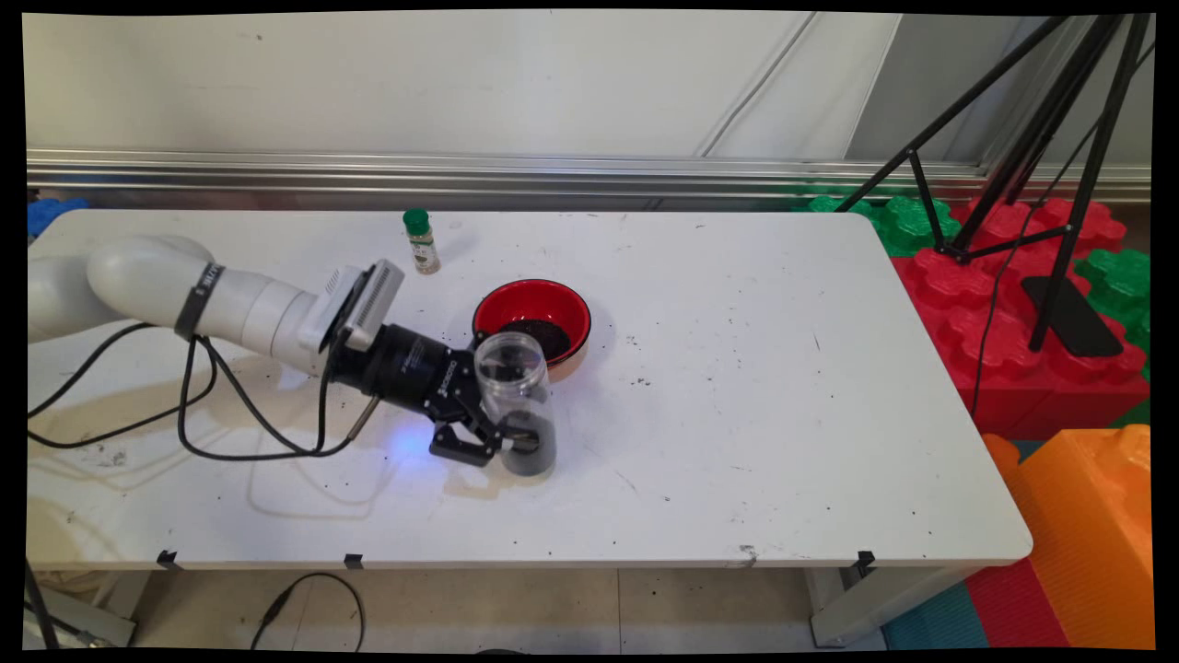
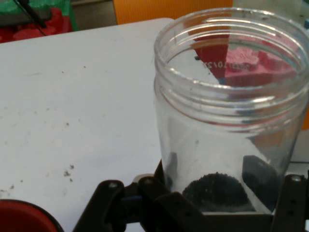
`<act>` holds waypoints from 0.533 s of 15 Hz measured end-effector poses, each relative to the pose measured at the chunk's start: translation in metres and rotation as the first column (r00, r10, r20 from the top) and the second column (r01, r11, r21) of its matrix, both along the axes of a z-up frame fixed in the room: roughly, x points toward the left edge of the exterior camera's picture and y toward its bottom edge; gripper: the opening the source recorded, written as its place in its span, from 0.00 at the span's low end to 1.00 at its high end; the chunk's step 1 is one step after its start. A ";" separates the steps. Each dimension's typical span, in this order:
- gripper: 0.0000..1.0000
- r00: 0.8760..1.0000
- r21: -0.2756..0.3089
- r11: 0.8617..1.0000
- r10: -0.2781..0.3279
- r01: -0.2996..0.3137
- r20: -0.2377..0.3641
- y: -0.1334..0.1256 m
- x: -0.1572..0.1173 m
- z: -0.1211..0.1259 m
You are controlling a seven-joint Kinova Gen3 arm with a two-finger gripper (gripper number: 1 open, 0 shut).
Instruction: Pour the black seasoning powder in the red bowl
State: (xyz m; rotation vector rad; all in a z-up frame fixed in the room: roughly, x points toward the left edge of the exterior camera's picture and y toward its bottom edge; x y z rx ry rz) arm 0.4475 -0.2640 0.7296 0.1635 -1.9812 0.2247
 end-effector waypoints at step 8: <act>0.00 0.999 0.000 1.000 0.027 -0.027 -0.042 -0.016 0.002 0.034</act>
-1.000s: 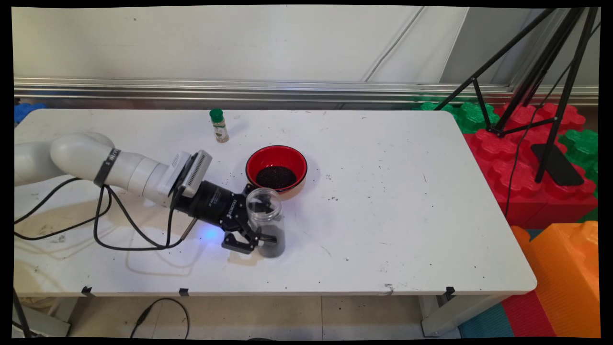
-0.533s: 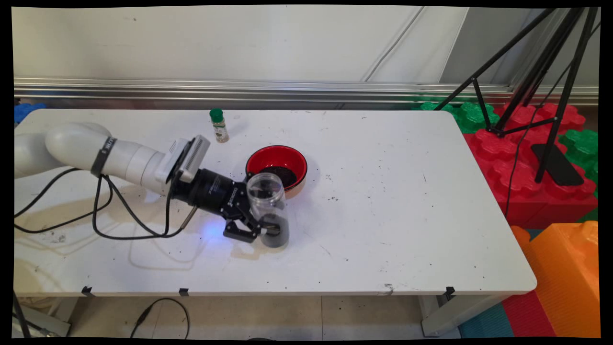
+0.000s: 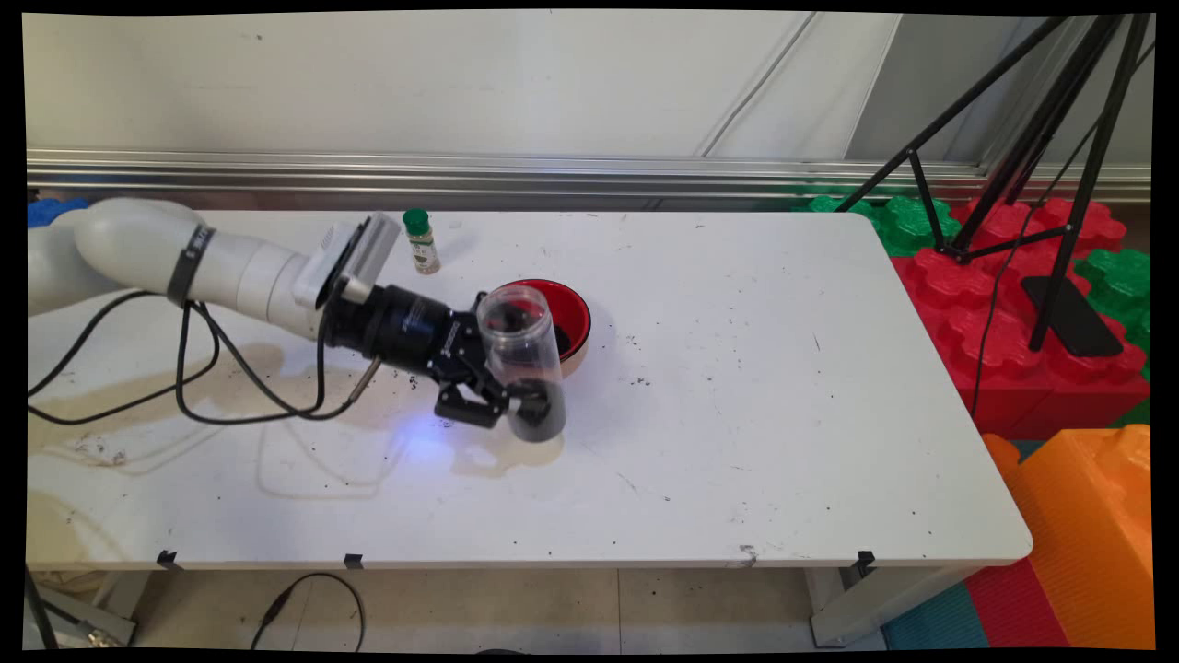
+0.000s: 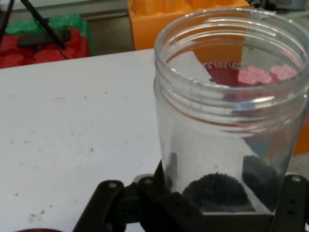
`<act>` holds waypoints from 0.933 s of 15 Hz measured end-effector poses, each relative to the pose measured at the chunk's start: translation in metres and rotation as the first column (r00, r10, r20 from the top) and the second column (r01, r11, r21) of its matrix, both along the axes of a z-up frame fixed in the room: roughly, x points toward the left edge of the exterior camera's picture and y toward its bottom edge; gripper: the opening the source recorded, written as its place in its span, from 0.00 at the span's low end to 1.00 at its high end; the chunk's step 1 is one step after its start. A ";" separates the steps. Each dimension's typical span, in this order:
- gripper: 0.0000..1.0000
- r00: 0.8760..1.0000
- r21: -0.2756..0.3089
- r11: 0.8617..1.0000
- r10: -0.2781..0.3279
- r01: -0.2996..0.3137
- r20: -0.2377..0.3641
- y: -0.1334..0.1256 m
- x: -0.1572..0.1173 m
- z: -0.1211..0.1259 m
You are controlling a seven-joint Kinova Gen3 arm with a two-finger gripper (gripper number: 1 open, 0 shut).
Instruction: Pour the black seasoning powder in the red bowl
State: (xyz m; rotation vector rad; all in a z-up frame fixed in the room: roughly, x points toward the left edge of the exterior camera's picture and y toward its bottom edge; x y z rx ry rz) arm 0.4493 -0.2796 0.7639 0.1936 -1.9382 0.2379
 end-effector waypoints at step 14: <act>0.00 0.997 -0.049 0.996 0.075 -0.076 -0.021 -0.053 0.015 0.047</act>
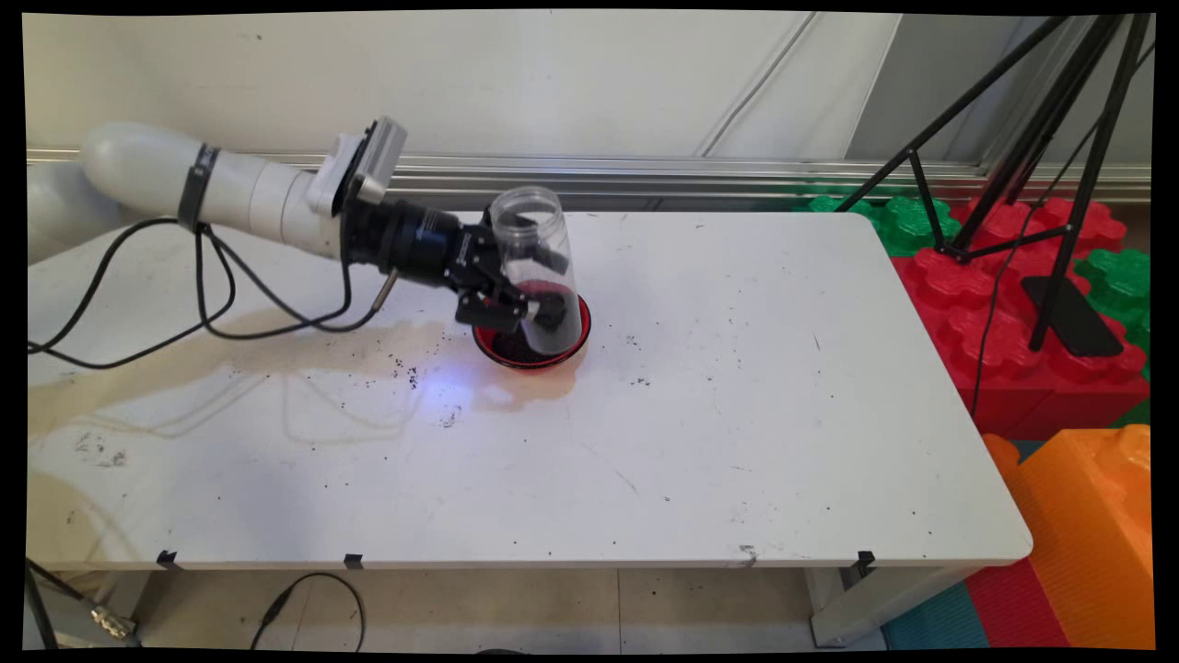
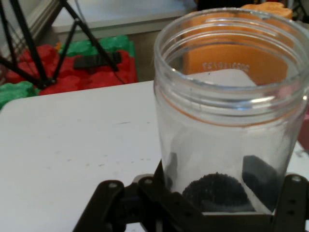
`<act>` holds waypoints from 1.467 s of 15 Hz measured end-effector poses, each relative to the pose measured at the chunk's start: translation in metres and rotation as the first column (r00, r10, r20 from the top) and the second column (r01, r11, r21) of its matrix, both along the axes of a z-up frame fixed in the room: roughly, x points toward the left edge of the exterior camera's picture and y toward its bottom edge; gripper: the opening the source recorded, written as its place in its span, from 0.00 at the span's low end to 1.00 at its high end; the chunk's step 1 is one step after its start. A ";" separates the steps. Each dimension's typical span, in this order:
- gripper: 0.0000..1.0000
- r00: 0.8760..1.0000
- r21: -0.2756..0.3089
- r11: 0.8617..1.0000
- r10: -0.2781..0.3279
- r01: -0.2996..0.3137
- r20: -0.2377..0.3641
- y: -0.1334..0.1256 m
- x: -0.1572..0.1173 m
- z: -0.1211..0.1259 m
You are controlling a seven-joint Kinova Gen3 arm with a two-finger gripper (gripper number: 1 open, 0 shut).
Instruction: Pour the black seasoning powder in the red bowl
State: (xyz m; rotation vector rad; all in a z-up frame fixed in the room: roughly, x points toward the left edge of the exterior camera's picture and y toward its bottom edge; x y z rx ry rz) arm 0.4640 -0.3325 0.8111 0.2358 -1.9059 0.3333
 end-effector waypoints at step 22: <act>0.00 0.990 -0.182 0.979 0.105 -0.087 0.095 -0.091 0.047 0.021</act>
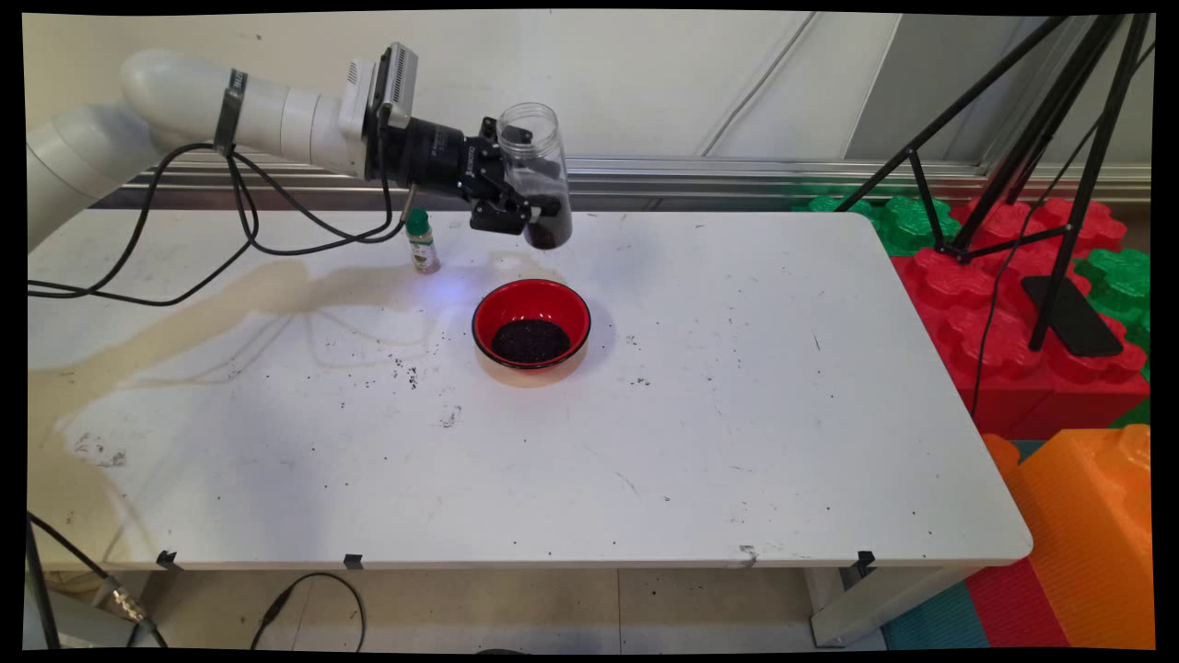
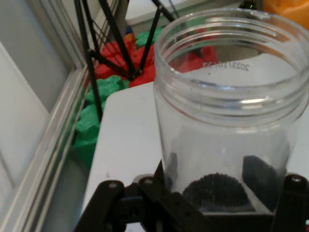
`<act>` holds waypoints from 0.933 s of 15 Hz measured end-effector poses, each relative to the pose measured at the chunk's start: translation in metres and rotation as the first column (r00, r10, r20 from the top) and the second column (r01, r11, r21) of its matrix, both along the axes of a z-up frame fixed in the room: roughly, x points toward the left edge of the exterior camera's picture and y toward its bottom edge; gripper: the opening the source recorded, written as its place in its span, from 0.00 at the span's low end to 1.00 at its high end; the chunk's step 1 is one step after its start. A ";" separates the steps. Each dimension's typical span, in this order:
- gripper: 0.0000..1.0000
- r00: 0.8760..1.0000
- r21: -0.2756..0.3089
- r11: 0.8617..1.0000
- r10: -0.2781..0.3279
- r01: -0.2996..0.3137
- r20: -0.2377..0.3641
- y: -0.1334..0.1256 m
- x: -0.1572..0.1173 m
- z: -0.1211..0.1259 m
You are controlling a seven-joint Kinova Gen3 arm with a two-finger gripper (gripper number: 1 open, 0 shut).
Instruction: Pour the black seasoning powder in the red bowl
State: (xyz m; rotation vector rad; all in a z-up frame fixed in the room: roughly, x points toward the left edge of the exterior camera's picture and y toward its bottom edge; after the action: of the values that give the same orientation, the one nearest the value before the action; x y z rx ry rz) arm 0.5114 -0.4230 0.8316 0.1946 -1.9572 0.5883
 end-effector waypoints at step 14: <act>0.00 0.985 -0.168 0.985 -0.006 0.036 0.174 -0.031 0.027 -0.009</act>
State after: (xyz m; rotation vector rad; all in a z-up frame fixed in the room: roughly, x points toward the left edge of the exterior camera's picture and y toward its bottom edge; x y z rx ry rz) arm 0.5384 -0.4538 0.8222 0.0158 -2.0606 0.7773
